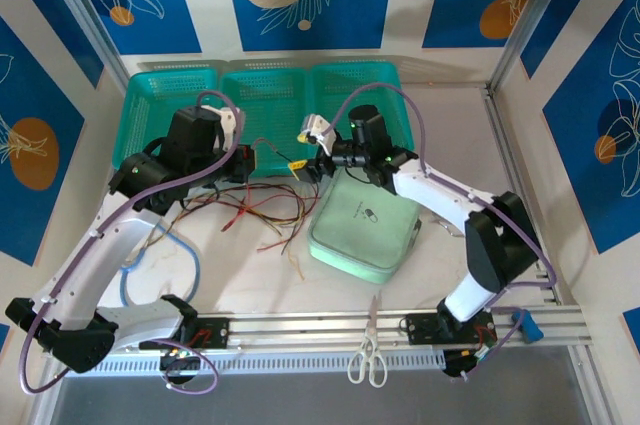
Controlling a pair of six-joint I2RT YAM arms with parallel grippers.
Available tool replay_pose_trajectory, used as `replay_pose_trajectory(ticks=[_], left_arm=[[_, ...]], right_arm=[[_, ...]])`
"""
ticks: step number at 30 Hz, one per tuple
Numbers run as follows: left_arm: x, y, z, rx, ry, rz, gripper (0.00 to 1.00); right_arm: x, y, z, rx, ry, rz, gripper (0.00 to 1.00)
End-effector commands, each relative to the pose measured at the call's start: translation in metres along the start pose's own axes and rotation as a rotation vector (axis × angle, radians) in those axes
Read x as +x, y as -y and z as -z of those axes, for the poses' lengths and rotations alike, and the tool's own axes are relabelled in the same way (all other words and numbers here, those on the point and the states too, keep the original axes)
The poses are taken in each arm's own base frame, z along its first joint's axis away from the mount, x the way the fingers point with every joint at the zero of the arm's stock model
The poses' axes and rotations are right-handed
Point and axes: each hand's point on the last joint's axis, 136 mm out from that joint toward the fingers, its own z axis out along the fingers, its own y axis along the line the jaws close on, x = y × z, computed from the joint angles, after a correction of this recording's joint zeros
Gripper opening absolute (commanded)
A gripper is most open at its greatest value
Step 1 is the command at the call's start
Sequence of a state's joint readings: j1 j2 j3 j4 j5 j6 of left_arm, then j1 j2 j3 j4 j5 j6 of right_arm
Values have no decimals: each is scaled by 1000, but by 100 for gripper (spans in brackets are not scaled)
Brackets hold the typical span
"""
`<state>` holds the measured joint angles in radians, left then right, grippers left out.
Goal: Untangle the cables
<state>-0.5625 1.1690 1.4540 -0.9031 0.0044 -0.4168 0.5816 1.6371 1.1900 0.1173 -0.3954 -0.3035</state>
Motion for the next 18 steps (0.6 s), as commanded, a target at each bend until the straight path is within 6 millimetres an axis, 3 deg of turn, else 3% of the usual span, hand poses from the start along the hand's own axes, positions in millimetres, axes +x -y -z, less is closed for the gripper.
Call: replay_pose_trajectory(ticks=[1,12,14,17,18], left_arm=[[-2,2,4,20,0,-3,0],[-3,-1,6,20,15,12,0],[-3,-2,7,18,16,11,0],[-3,-7,10,1,19,15,0],[-3,-10,11,-6,21,18,0]], right_arm=[[-4,-7,-9,-71,-10,41,76],[12,-7,-38,-126,-83,4,50],[17,-9,-41,-134,-103,-2,34],[23,-8,-41,-132,-134,-28,0],[25,-8,-40,-133,-140,-34,0]])
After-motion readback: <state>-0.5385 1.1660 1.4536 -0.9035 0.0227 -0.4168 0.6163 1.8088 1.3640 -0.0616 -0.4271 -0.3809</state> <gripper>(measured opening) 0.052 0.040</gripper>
